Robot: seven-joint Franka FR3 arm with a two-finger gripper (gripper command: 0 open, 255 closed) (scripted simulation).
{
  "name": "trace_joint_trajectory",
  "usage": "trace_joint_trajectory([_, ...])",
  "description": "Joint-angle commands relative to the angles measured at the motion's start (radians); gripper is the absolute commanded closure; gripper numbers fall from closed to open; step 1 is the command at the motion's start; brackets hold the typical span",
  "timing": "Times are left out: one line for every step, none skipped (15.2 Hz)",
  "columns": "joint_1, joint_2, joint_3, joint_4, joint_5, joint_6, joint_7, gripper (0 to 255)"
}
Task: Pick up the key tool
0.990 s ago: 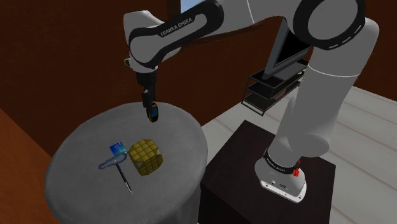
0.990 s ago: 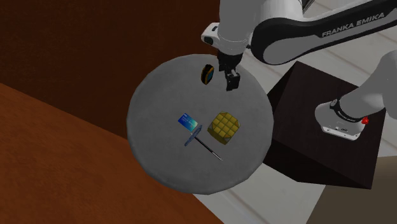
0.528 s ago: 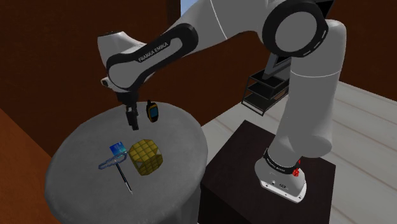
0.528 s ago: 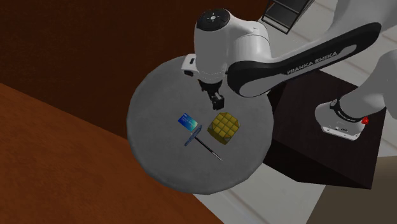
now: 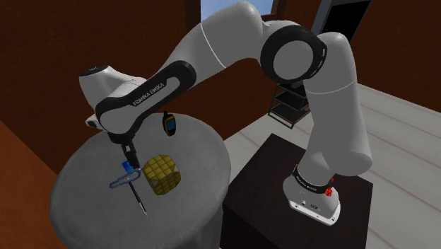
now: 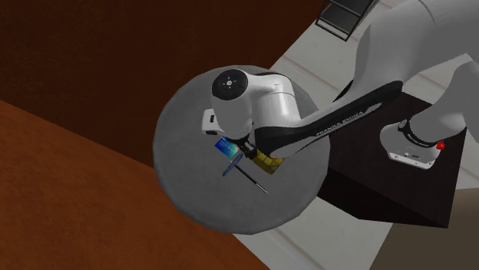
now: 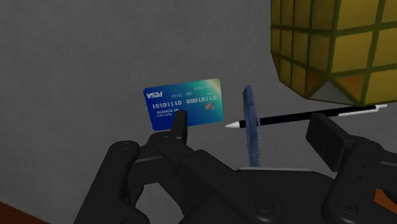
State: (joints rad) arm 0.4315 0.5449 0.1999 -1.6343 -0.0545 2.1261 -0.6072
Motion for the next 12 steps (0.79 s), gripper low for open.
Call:
trace_joint_trajectory([0.029,0.052,0.011,0.047,-0.025,0.003,-0.019,0])
trace_joint_trajectory([0.042,0.078,0.015,0.071,-0.037,0.005,-0.030,0])
trace_joint_trajectory([0.056,0.105,0.019,0.095,-0.049,0.007,-0.041,0])
trace_joint_trajectory([0.066,0.122,0.022,0.110,-0.057,0.008,-0.048,0])
trace_joint_trajectory([0.066,0.129,0.021,0.108,-0.058,0.017,-0.048,0])
trace_joint_trajectory([0.067,0.137,0.020,0.106,-0.059,0.026,-0.047,0])
trace_joint_trajectory([0.068,0.144,0.018,0.105,-0.061,0.036,-0.047,0])
trace_joint_trajectory([0.069,0.152,0.017,0.103,-0.062,0.045,-0.046,0])
trace_joint_trajectory([0.069,0.160,0.016,0.102,-0.064,0.054,-0.046,0])
trace_joint_trajectory([0.070,0.168,0.015,0.101,-0.065,0.062,-0.045,0])
trace_joint_trajectory([0.071,0.176,0.014,0.101,-0.067,0.071,-0.045,0])
trace_joint_trajectory([0.071,0.180,0.013,0.100,-0.068,0.076,-0.045,0])
